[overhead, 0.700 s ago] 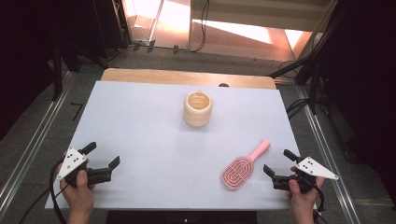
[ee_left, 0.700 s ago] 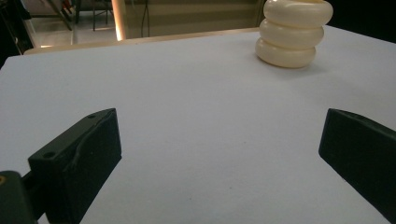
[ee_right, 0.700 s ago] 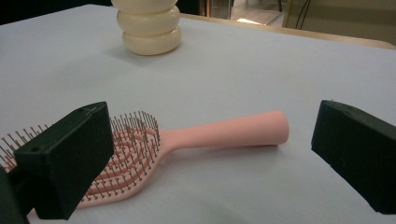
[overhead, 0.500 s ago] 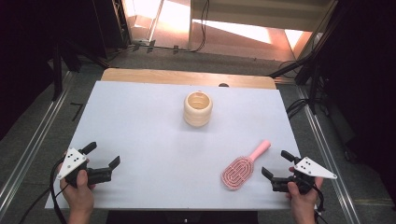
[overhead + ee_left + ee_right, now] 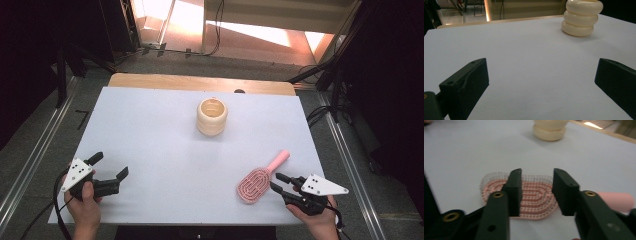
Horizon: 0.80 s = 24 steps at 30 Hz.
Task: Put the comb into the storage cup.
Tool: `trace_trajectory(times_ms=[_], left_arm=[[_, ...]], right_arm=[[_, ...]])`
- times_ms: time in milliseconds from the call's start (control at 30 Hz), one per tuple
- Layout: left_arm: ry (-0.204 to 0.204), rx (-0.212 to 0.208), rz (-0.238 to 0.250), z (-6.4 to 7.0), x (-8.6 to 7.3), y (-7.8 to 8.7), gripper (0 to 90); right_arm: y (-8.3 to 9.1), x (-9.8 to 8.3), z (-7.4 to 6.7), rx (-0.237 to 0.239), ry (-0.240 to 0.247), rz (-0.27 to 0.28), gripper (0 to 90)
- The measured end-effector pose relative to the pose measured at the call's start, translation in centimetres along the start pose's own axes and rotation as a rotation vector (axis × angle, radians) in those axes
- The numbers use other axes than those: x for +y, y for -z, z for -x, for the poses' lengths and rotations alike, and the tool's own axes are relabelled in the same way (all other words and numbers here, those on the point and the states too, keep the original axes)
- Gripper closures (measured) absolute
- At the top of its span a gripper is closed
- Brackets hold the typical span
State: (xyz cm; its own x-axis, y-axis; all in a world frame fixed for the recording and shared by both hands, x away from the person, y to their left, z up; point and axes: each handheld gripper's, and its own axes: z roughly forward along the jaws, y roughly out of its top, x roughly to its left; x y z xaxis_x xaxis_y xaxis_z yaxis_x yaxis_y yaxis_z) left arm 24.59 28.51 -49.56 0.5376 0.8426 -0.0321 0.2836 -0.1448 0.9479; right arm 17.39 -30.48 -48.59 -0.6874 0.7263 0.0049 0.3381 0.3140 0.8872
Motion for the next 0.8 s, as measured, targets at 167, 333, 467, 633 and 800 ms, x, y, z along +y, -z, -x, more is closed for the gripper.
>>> trace_trajectory(times_ms=[167, 333, 467, 633, 800], left_arm=[[-0.006, -0.004, -0.006, 0.1, 0.0, -0.1, 0.0], [-0.004, -0.007, -0.002, 0.1, 0.0, 0.0, 0.0], [-0.003, -0.009, -0.001, 0.1, -0.1, 0.1, 0.0], [-0.012, -0.01, -0.002, 0.1, -0.1, 0.0, 0.0], [-0.012, -0.013, -0.003, 0.1, -0.1, 0.0, 0.0]], right_arm=[[0.1, 0.4, -0.9, 0.095, 0.088, -0.058, 77.2], [-0.4, 0.3, -1.0, 0.167, 0.133, -0.118, 84.2], [-1.5, 0.0, -1.2, 0.272, 0.176, -0.19, 87.8], [-1.6, -0.1, -1.1, 0.272, 0.197, -0.223, 88.1], [-1.6, -0.5, -1.0, 0.286, 0.195, -0.251, 88.3]])
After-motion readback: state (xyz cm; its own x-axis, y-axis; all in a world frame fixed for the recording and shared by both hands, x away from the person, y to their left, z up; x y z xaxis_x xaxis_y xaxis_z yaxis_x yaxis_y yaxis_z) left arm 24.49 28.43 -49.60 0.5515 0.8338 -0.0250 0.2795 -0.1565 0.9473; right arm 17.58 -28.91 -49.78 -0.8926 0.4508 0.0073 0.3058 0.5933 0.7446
